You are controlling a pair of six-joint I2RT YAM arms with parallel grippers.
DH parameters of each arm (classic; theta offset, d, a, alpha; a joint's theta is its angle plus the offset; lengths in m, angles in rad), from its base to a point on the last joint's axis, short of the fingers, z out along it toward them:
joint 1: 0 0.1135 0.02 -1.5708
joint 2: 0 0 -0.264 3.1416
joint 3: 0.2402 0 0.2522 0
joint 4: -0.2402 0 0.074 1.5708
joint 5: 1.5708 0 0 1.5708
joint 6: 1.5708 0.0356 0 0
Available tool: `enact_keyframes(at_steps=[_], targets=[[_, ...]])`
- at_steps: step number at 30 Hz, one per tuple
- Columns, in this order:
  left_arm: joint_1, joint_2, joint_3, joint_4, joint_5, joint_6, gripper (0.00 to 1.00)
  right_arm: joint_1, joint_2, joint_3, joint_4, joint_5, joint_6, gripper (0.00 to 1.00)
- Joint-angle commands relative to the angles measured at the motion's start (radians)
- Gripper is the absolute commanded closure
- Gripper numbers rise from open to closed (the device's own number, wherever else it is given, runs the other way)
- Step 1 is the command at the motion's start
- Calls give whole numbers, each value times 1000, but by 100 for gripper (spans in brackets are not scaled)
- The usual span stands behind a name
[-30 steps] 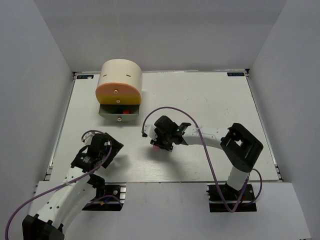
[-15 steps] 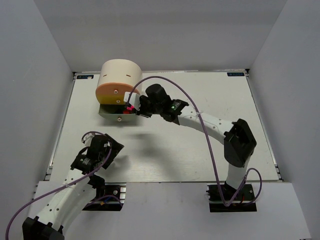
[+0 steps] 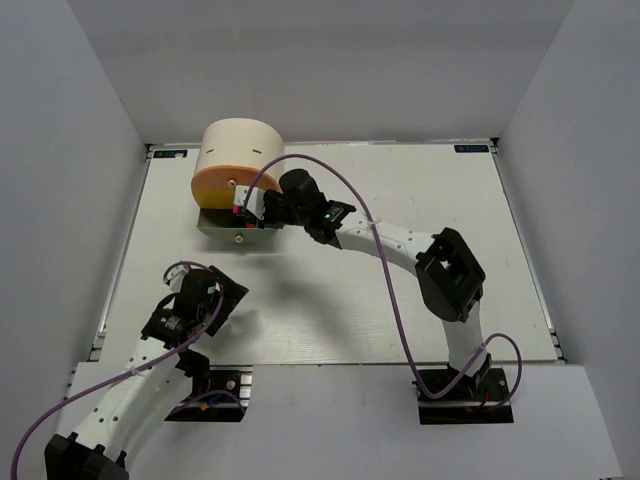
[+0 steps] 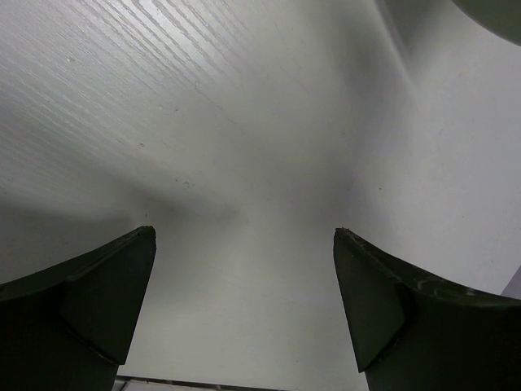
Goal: Sort the stationery into containers
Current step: Place the pen in the drawer.
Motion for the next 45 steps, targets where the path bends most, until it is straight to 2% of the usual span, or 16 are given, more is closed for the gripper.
enact_keyframes(at_steps=[1,6,10,12,13,17,21,26,30,33,35,37,39,40,42,45], targets=[[8,0,-4,17,10,9,0,1,34,39,126,-7,-18,92],[8,10,-4,26,10,18,0,-2,68,27,178,-24,-21,92],[8,19,-4,26,10,18,0,0,88,12,224,-24,-24,87],[8,28,-4,26,20,18,0,-5,91,6,227,-30,-28,79],[8,28,-4,26,20,18,0,-6,94,4,229,-31,-33,67],[8,28,-4,35,20,18,0,-6,92,-14,241,-28,-39,51],[8,37,-4,55,29,29,0,-14,82,-28,238,-28,-30,45],[8,56,-4,89,49,47,0,-17,37,-74,241,-41,-2,45],[8,67,-4,125,58,67,3,-25,-65,-154,223,-62,42,52],[8,76,-4,170,67,93,11,-36,-174,-240,201,-82,96,68],[8,86,-13,211,76,110,17,-46,-257,-281,163,-79,146,84],[8,106,-13,247,76,124,21,-56,-302,-281,24,-77,215,96],[8,125,-13,267,76,145,23,-75,-308,-260,-56,-90,258,100],[8,146,-13,280,76,145,23,-80,-311,-254,-201,-100,263,100],[8,169,-13,322,76,174,25,-97,-302,-258,-323,-137,272,100],[8,227,11,374,67,190,25,-118,-299,-278,-377,-168,286,100]])
